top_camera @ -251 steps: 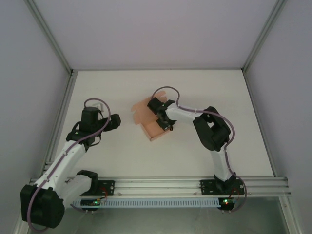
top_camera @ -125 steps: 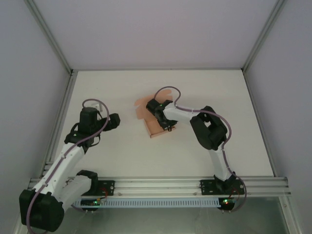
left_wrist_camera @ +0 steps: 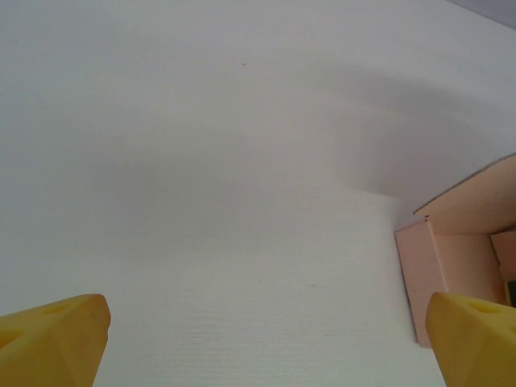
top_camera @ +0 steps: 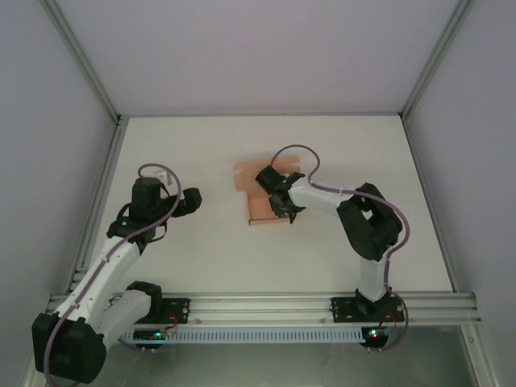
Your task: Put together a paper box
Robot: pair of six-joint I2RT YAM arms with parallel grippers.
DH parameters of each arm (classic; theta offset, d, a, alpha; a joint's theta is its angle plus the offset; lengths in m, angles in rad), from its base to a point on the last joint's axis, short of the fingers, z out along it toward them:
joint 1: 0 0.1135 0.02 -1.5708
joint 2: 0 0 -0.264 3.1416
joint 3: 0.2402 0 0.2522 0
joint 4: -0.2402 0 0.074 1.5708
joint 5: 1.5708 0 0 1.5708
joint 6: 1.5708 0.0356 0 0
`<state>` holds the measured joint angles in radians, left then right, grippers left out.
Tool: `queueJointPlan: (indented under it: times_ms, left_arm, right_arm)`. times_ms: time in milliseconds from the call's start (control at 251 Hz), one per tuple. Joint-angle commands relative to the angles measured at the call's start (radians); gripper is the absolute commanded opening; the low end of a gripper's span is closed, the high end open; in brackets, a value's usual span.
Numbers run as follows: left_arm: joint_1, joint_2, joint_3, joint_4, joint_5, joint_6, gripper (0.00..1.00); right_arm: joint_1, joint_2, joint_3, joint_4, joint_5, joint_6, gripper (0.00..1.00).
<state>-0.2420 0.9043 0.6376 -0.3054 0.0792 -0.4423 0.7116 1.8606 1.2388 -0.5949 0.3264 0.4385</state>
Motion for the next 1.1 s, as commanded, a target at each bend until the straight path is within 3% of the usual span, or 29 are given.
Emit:
queueJointPlan:
  times_ms: [0, 144, 275, 435, 615, 742, 886, 994, 1094]
  left_arm:
    - [0.003, 0.009, 0.009, 0.034, 0.054, 0.018, 1.0]
    - [0.0, 0.034, 0.015, 0.046, 0.076, 0.025, 1.0]
    - [-0.007, 0.068, 0.026, 0.059, 0.088, 0.04, 1.0]
    - [-0.013, 0.105, 0.038, 0.066, 0.089, 0.042, 1.0]
    - [-0.023, 0.143, 0.034, 0.103, 0.127, 0.051, 1.0]
    - [-0.038, 0.175, 0.041, 0.108, 0.135, 0.056, 0.99]
    - [-0.046, 0.196, 0.043, 0.11, 0.131, 0.062, 1.0]
    - [-0.048, 0.208, 0.05, 0.109, 0.126, 0.066, 1.0]
    - [-0.049, 0.22, 0.053, 0.117, 0.123, 0.067, 1.0]
  right_arm:
    - [-0.02, -0.075, -0.026, 0.106, -0.057, 0.027, 0.4]
    - [-0.026, -0.114, -0.036, 0.102, -0.026, 0.036, 0.57]
    - [-0.041, -0.164, -0.097, 0.135, -0.007, 0.037, 0.59]
    - [-0.119, -0.204, -0.174, 0.202, -0.156, 0.026, 0.58]
    - [-0.197, -0.193, -0.236, 0.338, -0.436, -0.053, 0.58]
    - [-0.207, -0.143, -0.212, 0.344, -0.485, -0.085, 0.55]
    - [-0.196, -0.104, -0.173, 0.279, -0.417, -0.097, 0.41]
    - [-0.185, -0.1, -0.168, 0.231, -0.353, -0.097, 0.38]
    - [-0.18, -0.102, -0.18, 0.223, -0.335, -0.093, 0.26]
